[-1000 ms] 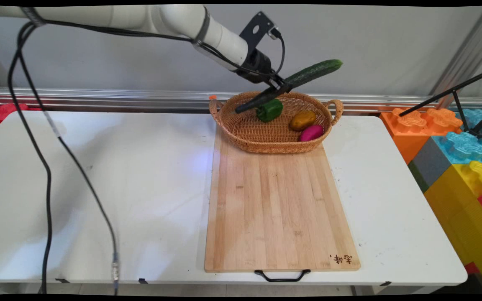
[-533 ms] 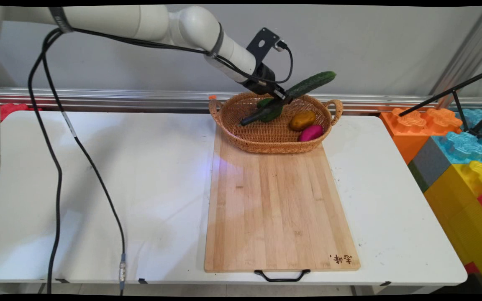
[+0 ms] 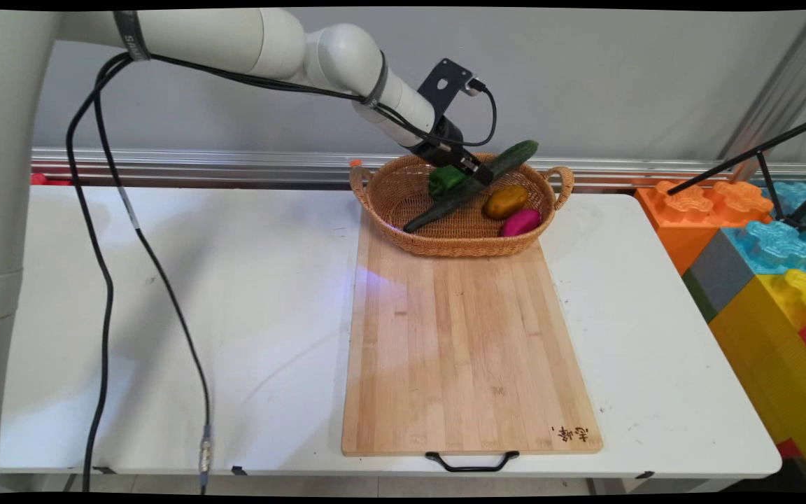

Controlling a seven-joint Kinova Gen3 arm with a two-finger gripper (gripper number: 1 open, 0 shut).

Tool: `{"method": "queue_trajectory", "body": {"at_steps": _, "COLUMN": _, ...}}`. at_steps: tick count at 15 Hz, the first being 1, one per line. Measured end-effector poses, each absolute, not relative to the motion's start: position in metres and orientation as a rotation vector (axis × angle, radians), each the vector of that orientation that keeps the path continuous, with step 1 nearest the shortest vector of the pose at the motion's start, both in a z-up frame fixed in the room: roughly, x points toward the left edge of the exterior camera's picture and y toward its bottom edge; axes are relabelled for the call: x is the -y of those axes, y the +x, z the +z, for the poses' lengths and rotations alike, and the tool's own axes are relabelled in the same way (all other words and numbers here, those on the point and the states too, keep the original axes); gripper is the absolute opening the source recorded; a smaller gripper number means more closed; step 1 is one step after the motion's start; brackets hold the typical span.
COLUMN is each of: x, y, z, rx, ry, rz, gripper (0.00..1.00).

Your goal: Place the picked object in the vegetable basket

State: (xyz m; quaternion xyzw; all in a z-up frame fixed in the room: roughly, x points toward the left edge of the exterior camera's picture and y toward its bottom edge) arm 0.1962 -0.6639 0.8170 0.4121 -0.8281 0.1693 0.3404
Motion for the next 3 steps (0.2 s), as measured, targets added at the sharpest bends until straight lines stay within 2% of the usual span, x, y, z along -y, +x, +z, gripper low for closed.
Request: {"method": "queue_trajectory", "body": {"at_steps": 3, "x": 0.6592, "y": 0.1927, "z": 0.8224, "rx": 2.161, "ry": 1.075, "rz": 0.438, "gripper": 1.00}}
